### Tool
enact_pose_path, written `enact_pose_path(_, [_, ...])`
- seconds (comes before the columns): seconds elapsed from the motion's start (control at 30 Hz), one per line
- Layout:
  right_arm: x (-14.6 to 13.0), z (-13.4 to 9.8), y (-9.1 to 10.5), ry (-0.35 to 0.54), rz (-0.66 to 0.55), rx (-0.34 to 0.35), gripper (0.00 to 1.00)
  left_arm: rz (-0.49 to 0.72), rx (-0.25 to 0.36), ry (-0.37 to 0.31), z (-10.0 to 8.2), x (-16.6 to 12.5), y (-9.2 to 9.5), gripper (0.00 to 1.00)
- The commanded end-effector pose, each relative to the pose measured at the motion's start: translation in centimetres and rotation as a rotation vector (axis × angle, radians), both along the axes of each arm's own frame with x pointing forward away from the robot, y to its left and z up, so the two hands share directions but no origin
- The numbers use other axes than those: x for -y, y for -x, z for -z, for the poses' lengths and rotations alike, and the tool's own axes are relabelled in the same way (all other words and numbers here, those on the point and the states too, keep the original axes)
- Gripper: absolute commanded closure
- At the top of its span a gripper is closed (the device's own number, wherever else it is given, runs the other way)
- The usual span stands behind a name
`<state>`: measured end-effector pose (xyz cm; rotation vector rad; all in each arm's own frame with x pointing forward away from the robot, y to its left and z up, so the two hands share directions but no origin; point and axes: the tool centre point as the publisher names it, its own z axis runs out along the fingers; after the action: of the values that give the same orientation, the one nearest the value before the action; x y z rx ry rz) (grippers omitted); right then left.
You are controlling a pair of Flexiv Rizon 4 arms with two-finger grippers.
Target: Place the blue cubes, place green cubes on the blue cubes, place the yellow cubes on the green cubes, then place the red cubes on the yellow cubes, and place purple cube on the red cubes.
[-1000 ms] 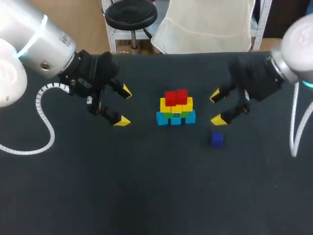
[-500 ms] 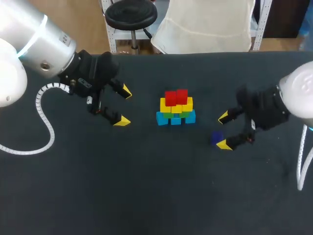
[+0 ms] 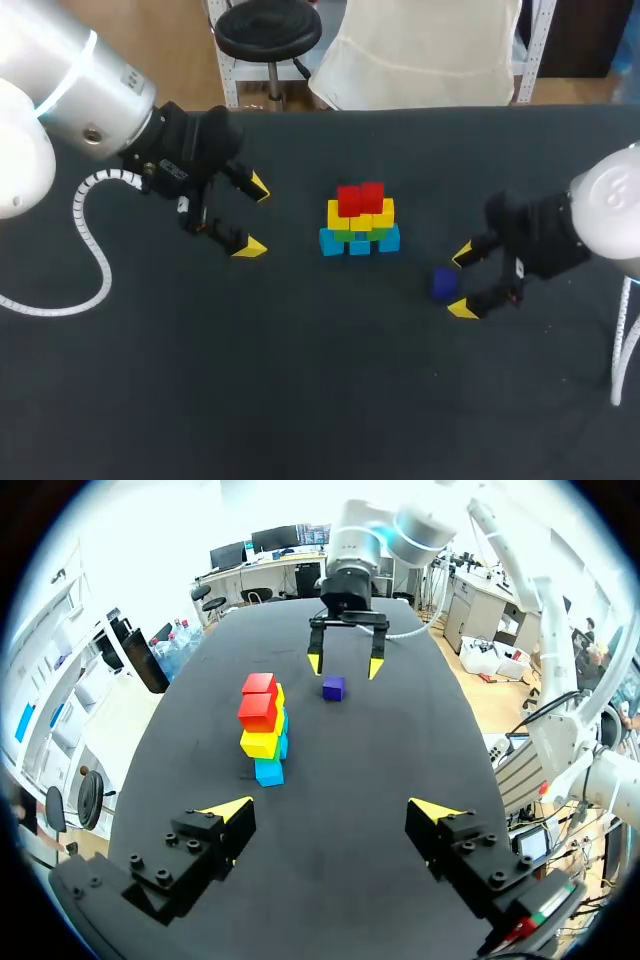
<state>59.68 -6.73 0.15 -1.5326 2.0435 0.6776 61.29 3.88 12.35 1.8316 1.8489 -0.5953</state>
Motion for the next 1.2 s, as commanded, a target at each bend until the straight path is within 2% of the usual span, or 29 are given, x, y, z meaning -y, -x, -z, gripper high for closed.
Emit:
enact_pose_path(0.03, [0.0, 0.8, -0.6, -0.006, -0.005, -0.014, 0.00, 0.002, 0.001, 0.002, 0.0, -0.1, 0.0, 0.00])
enact_pose_path(0.5, [-0.3, 0.6, -1.5, -0.008, -0.027, -0.004, 0.00, 0.002, 0.001, 0.002, 0.0, -0.1, 0.0, 0.00])
enact_pose_path(0.67, [-0.6, 0.8, -1.5, -0.006, -0.044, -0.008, 0.08, 0.002, 0.001, 0.002, 0.0, -0.1, 0.0, 0.00])
enact_pose_path(0.73, [-0.6, 0.8, -1.5, -0.006, -0.049, -0.009, 0.21, 0.002, 0.001, 0.002, 0.0, -0.1, 0.0, 0.00])
enact_pose_path(0.8, [-0.6, 0.9, -1.5, -0.006, -0.052, -0.010, 0.43, 0.002, 0.001, 0.002, 0.0, -0.1, 0.0, 0.00])
enact_pose_path(0.83, [-0.7, 0.9, -1.5, -0.005, -0.055, -0.009, 0.51, 0.002, 0.001, 0.002, 0.0, -0.1, 0.0, 0.00])
enact_pose_path(1.0, [-0.7, 1.0, -1.6, -0.003, -0.058, -0.010, 0.58, 0.002, 0.001, 0.002, 0.0, -0.1, 0.0, 0.00])
enact_pose_path(1.1, [-0.7, 1.0, -1.6, -0.003, -0.060, -0.007, 1.00, 0.002, 0.001, 0.002, 0.0, -0.1, 0.0, 0.00])
enact_pose_path(1.2, [-0.7, 0.7, -1.7, -0.007, -0.061, -0.004, 1.00, 0.002, 0.001, 0.002, 0.0, -0.1, 0.0, 0.00])
